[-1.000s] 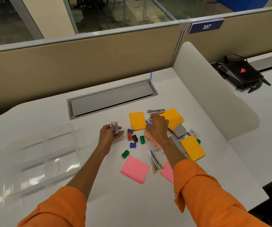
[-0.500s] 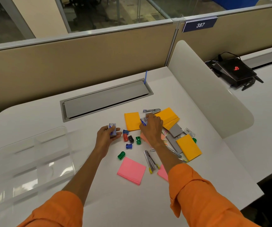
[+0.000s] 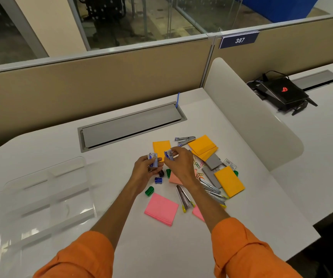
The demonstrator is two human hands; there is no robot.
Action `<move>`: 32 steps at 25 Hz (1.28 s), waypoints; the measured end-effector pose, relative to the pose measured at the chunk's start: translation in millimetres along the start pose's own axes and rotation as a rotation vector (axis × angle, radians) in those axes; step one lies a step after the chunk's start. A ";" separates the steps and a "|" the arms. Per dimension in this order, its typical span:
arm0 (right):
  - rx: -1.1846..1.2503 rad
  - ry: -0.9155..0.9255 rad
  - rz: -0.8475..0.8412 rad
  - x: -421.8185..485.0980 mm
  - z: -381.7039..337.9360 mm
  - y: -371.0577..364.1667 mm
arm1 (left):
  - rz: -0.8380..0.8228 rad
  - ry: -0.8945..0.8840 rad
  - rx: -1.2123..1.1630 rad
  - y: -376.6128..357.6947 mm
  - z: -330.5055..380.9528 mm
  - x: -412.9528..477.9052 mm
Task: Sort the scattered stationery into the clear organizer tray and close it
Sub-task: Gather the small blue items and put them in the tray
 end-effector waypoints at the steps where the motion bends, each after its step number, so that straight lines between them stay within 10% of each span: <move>1: 0.014 -0.008 -0.024 -3.3 -1.8 -1.3 | 0.005 -0.001 0.011 -1.3 -0.5 -2.3; 12: 0.084 0.088 -0.158 -44.4 -12.5 -1.9 | -0.083 0.032 0.058 -16.8 -11.0 -17.3; 18: -0.634 -0.007 0.104 -47.1 75.6 35.9 | -0.017 0.074 -0.002 -8.6 -21.3 -11.6; 24: -0.660 -0.238 0.013 -48.4 130.0 57.5 | -0.057 0.088 0.010 -20.3 -28.6 -9.0; 32: -0.632 0.004 -0.076 -36.7 102.1 29.4 | -0.069 0.076 0.032 -20.6 -26.9 -7.7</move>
Point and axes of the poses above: each hand's wrist, its own x-axis towards the middle knuckle, its own y-axis out of the back of the hand, z = x × y, the point moved 6 cm from there along x, towards the middle knuckle, and after that the axes turned 4 degrees about -x, right-handed, at the moved point
